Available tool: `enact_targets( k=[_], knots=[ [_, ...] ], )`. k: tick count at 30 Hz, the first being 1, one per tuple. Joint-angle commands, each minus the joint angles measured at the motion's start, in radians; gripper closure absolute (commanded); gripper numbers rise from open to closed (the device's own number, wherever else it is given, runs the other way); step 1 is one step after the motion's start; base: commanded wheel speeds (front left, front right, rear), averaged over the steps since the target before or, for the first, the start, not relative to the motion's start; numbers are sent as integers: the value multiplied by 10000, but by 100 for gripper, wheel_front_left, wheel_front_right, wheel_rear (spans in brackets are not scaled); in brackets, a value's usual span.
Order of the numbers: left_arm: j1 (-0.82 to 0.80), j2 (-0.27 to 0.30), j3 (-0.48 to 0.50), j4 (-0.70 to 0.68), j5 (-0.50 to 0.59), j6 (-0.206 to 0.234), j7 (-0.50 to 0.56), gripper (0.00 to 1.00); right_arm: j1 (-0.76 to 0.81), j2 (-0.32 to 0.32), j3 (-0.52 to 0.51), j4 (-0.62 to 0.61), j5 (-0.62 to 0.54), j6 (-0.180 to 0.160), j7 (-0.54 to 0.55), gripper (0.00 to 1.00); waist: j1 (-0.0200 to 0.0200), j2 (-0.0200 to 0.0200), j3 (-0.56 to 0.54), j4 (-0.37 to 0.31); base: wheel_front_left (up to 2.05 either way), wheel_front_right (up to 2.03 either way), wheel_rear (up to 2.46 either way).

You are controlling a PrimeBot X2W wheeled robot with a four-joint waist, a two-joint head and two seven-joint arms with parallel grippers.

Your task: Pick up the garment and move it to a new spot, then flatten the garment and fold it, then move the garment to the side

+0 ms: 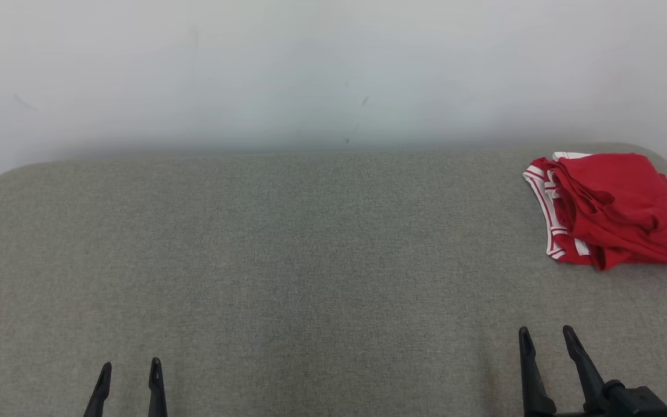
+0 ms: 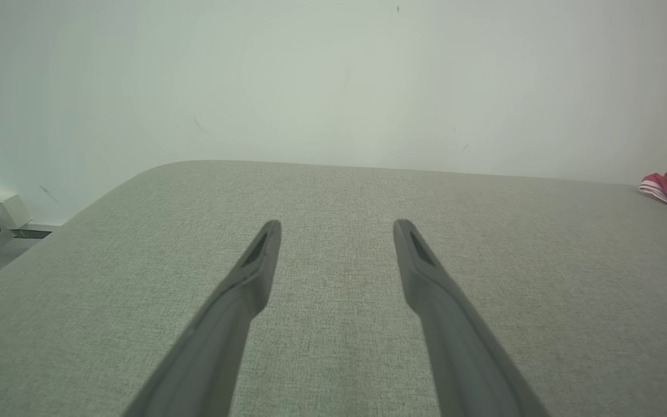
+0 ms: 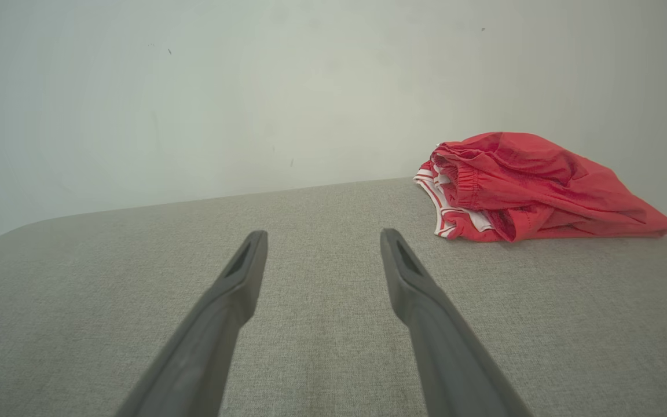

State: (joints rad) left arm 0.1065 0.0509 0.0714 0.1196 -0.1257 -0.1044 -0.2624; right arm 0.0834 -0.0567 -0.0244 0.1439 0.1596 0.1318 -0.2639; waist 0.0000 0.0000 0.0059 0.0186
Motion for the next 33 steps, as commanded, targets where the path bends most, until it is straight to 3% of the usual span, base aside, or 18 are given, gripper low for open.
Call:
enact_targets(
  k=[1, 12, 13, 16, 33],
  knots=[
    [34, -12, 0, 32, -108, 30, -23, 0, 29, -20, 12, -6, -7, -27, -2, 0, 0, 0, -3, 0, 0, 0, 0],
    [32, -13, -29, 35, 16, 45, -23, 0, 70, -88, 70, 5, 56, -27, -2, 0, 0, 0, -2, 20, 0, 0, 0],
    [-2, 0, -25, 40, 43, 48, 0, 100, 2, -46, 54, 21, 21, 0, 0, 100, 0, 0, -3, 21, 0, 0, 0],
    [2, -31, -36, 311, 2, 43, 27, 100, 55, -6, 59, 265, 50, 0, 8, 100, 0, 0, -4, 21, 0, 0, 0],
    [-213, -23, -176, 222, -3348, -26, 745, 100, 87, -173, -141, -39, 3516, -3, 759, 100, 0, 0, -8, -8, 0, 0, 0]
  ],
)
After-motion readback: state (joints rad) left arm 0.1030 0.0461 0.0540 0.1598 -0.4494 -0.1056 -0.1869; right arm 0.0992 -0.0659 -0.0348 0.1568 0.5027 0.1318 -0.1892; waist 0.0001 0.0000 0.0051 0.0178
